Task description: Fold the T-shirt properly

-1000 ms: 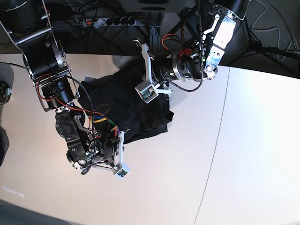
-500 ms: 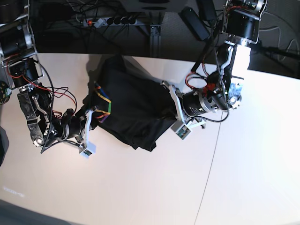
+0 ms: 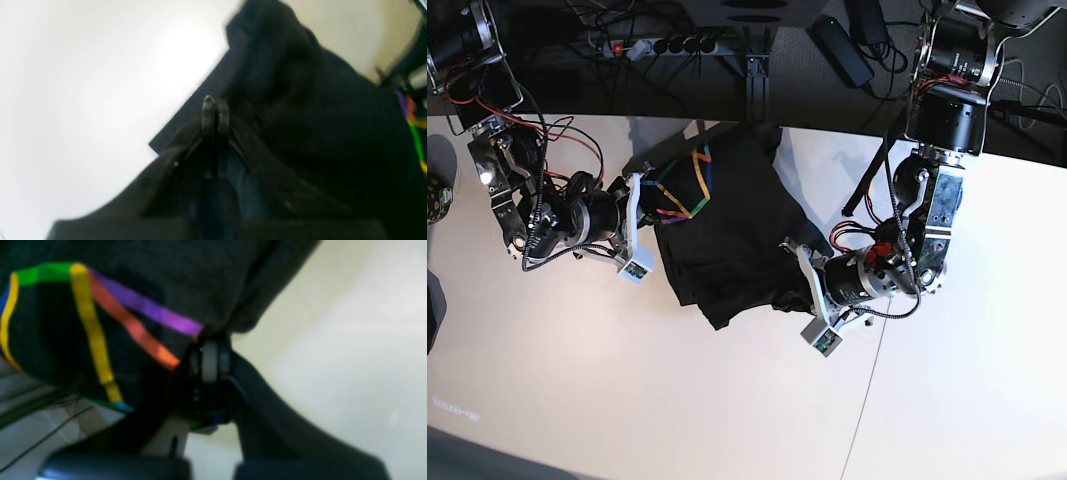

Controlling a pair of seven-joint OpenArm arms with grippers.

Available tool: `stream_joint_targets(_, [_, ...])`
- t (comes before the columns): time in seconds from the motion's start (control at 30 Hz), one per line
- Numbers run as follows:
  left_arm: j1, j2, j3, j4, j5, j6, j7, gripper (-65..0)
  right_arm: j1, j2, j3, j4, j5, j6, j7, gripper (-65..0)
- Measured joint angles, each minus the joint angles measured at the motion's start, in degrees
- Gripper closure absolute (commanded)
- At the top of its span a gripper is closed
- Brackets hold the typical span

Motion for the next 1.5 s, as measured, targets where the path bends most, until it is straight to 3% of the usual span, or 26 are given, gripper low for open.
stream_joint_targets(0.17, [-2.08, -0.13, 0.09, -2.84, 0.07, 0.00, 0.74, 0.0, -0.83, -3.08, 0.00, 0.09, -0.02, 0.00, 0.09, 0.0])
stream_joint_targets(0.23, [-2.36, -0.68, -0.37, -2.40, -1.22, 0.22, 4.98, 0.0, -1.01, -3.56, 0.61, 0.09, -0.26, -0.04, 0.28, 0.0])
stream_joint_targets(0.33, [-1.92, -4.22, -3.43, 1.07, -9.01, 1.88, 11.23, 0.0, -1.11, -3.54, 3.26, 0.04, -0.55, -0.04, -0.17, 0.0])
stream_joint_targets(0.47, [0.44, -10.45, -10.56, 9.66, -15.15, 2.51, 12.57, 0.0, -1.14, -3.39, 8.70, -0.17, -1.95, -0.02, -0.70, 0.0])
stream_joint_targets(0.63, [4.63, -14.95, -16.85, 20.52, -16.37, 2.43, 12.79, 0.0, -1.27, -3.50, 18.56, -0.15, -1.68, -0.02, -0.81, 0.0])
stream_joint_targets(0.73, [8.46, -18.32, -22.82, 24.61, -18.67, 2.56, 12.33, 0.0, -3.37, -1.79, 25.31, 0.15, -1.73, -0.02, -0.68, 0.0])
stream_joint_targets(1.0, [22.84, -22.47, -39.43, 25.09, -26.08, 1.44, 15.87, 0.0, -20.76, -2.86, 46.53, 0.11, -3.23, -0.02, -0.59, 0.0])
stream_joint_targets(1.13, [31.26, -22.47, -44.28, 25.09, -26.01, 1.38, 15.89, 0.0, -30.36, -3.69, 56.37, 0.44, -1.14, -0.09, 2.36, 0.0])
stream_joint_targets(1.23, [37.29, -21.03, -46.36, 25.09, -26.01, 1.40, 15.56, 0.0, -35.82, -3.54, 63.28, 0.39, -0.44, -0.07, 1.64, 0.0])
stream_joint_targets(1.37, [45.38, -17.42, -50.58, 25.09, -25.46, 1.40, 15.76, 0.0, -43.10, -3.67, 71.45, 0.24, 1.62, -0.02, -2.45, 0.0])
stream_joint_targets(1.5, [50.73, -15.10, -56.50, 25.11, -25.88, 1.40, 16.06, 0.0, -47.43, -3.69, 77.50, 0.15, 8.11, 0.00, -4.74, 0.0])
